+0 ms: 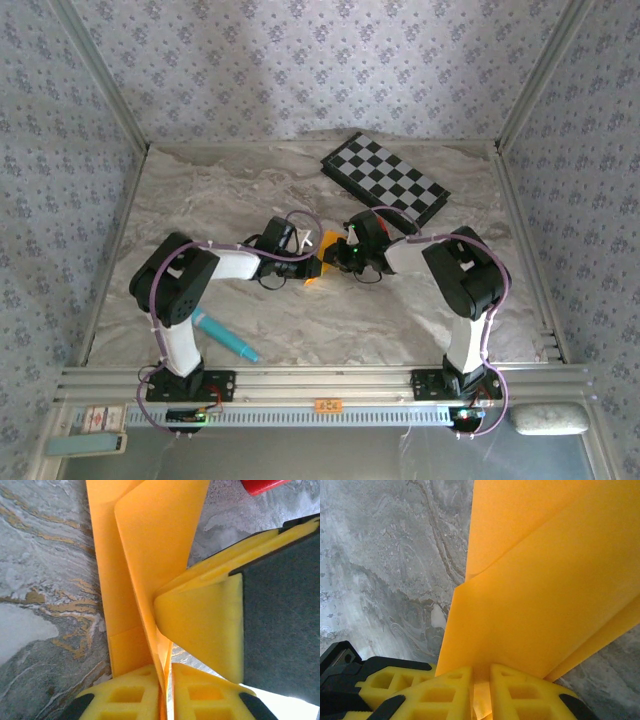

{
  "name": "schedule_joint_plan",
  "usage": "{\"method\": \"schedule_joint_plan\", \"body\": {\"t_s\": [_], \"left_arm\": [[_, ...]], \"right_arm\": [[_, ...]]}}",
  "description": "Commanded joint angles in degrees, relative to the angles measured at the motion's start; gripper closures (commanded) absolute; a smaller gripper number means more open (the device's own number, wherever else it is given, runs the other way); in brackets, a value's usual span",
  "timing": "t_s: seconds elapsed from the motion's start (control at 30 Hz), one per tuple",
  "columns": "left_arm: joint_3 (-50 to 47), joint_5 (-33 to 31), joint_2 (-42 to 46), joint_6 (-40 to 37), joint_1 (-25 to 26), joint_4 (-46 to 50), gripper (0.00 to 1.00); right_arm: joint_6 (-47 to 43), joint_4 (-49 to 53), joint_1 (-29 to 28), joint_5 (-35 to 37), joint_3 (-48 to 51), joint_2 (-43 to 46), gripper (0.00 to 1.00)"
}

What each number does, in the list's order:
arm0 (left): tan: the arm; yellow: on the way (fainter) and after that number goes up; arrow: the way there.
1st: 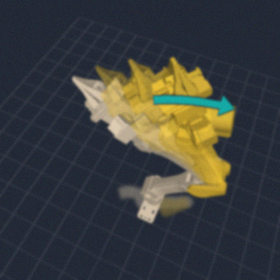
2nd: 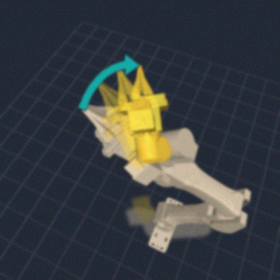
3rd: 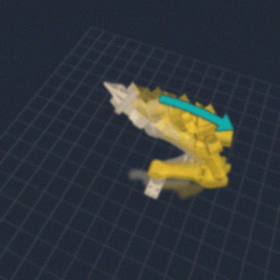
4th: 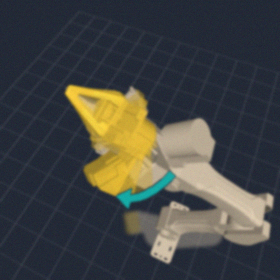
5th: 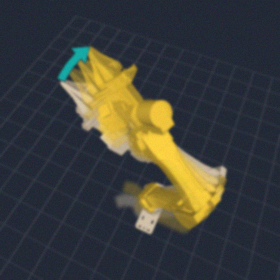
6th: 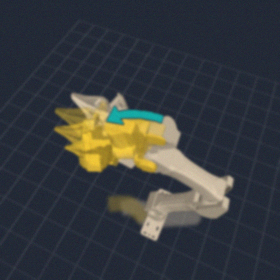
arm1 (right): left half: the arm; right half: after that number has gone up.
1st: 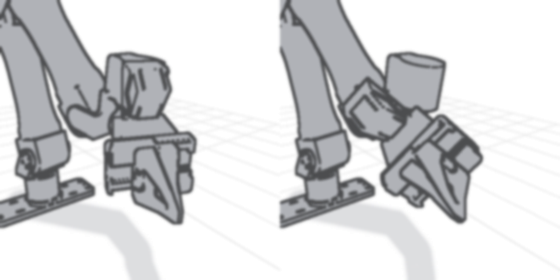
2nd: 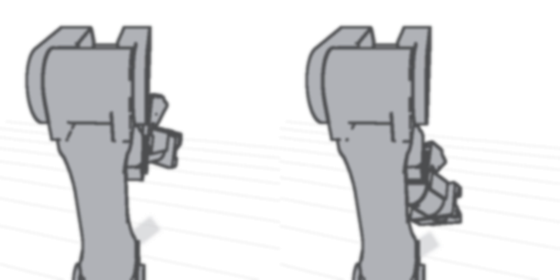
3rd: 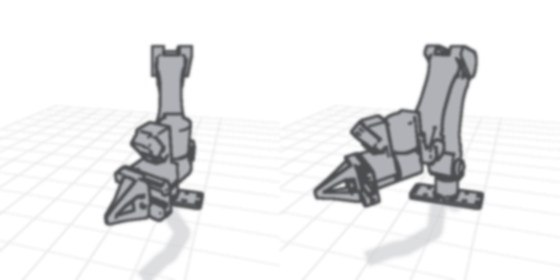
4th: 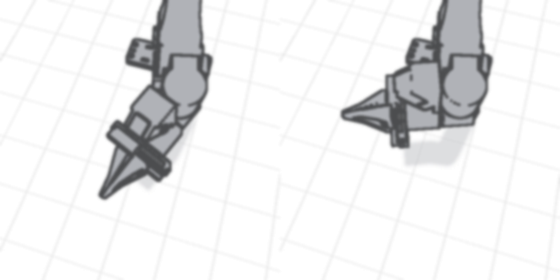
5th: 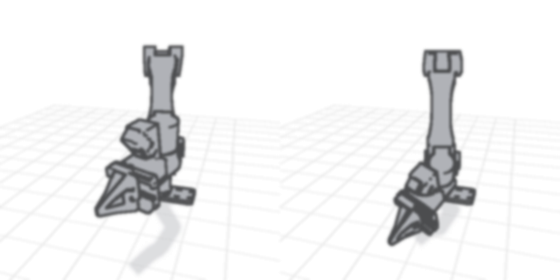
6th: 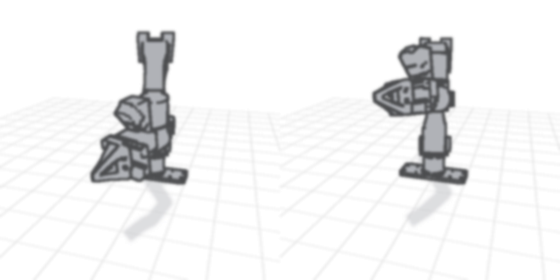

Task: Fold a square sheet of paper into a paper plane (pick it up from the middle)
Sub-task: Fold the wing for the fifth time at the center of the table.

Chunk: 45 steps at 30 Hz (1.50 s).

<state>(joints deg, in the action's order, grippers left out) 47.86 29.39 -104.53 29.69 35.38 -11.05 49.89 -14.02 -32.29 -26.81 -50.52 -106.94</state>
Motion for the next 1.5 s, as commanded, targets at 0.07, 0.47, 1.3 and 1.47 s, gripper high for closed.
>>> {"method": "schedule_joint_plan", "body": {"t_s": [0.07,0.47,1.3,1.47], "left_arm": [[-2.1,-2.8,1.8,0.4,-0.1,9.4,0.82],[-1.2,-1.8,7.1,2.7,-1.2,15.4,0.78],[2.0,-3.4,14.5,6.7,-1.8,17.1,0.77],[3.2,-1.7,11.6,8.2,-0.2,15.5,0.81]], "right_arm": [[-1.4,3.3,-0.2,0.9,-1.1,-1.4,0.82],[-2.2,3.1,-0.5,0.2,-1.4,-1.1,0.82],[-2.7,4.4,-0.8,0.4,-1.6,-1.2,0.83],[-2.7,4.6,-0.9,0.4,-1.8,-1.3,0.83]]}}
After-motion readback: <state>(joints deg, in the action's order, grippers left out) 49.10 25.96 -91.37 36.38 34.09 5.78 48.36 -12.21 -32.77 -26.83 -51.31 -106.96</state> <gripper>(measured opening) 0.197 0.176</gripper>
